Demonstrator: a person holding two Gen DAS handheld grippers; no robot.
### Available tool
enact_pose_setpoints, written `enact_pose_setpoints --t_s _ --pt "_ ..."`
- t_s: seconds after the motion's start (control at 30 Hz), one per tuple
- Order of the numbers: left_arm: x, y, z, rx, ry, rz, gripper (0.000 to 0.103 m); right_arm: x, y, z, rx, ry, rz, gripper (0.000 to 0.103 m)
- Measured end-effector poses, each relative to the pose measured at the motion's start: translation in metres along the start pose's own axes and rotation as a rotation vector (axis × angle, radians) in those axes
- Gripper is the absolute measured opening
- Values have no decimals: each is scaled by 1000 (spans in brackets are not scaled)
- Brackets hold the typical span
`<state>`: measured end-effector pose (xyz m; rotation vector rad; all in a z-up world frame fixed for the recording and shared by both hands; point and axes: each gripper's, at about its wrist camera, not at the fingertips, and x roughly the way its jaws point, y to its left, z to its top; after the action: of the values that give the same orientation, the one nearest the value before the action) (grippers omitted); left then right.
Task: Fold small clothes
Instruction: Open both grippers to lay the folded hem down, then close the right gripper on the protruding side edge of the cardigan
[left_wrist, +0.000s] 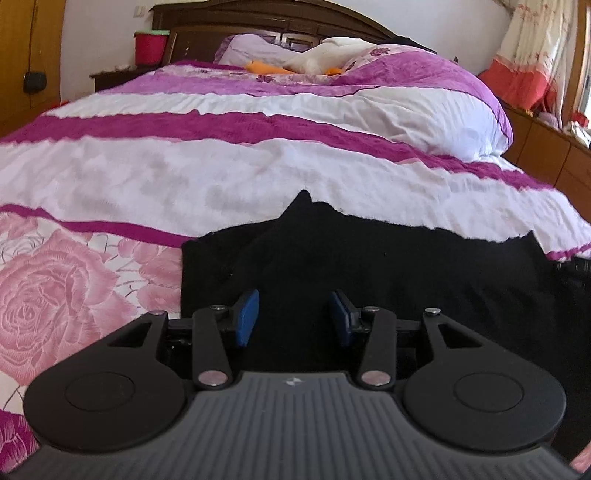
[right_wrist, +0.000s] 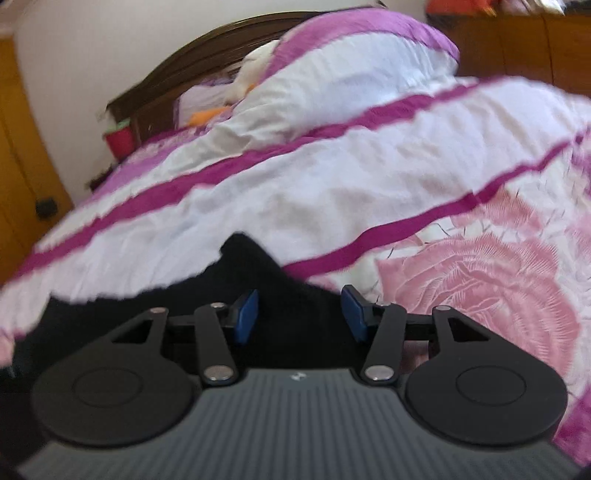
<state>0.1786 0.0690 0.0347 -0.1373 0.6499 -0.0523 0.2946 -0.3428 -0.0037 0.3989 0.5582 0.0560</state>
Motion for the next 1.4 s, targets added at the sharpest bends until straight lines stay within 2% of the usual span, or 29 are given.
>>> enact_pose_setpoints --t_s 0.13,0.23,0.33,0.37,0.43,0.63,0.73,0.93,1.07,1.27,1.4 --pt "0 -3 2 13 2 17 51 -4 2 -1 2 -8 0 52" --pt "-15 -4 8 26 8 42 51 -24 1 2 68 -11 22 53" --pt "-36 -4 13 54 5 78 54 -55 3 4 96 -35 108 62" --pt "-42 -5 13 66 6 95 56 -64 3 5 96 -44 121 69" --pt "-55 -4 14 89 11 119 60 -82 5 4 94 -51 128 73" --pt "-92 8 0 35 52 117 69 -126 3 -14 92 -23 117 73" --pt "-102 12 -11 14 82 118 75 -142 4 -28 68 -20 82 73" --pt "-113 17 -24 16 99 128 79 -166 -3 -57 108 7 54 73" --pt "-115 20 -29 -1 118 115 80 -174 -8 -75 159 6 37 73" --pt "-110 22 -38 -25 128 104 81 -172 -8 -102 259 52 76 74" --pt "-105 26 -41 -51 137 90 82 -167 1 -112 274 31 103 74"
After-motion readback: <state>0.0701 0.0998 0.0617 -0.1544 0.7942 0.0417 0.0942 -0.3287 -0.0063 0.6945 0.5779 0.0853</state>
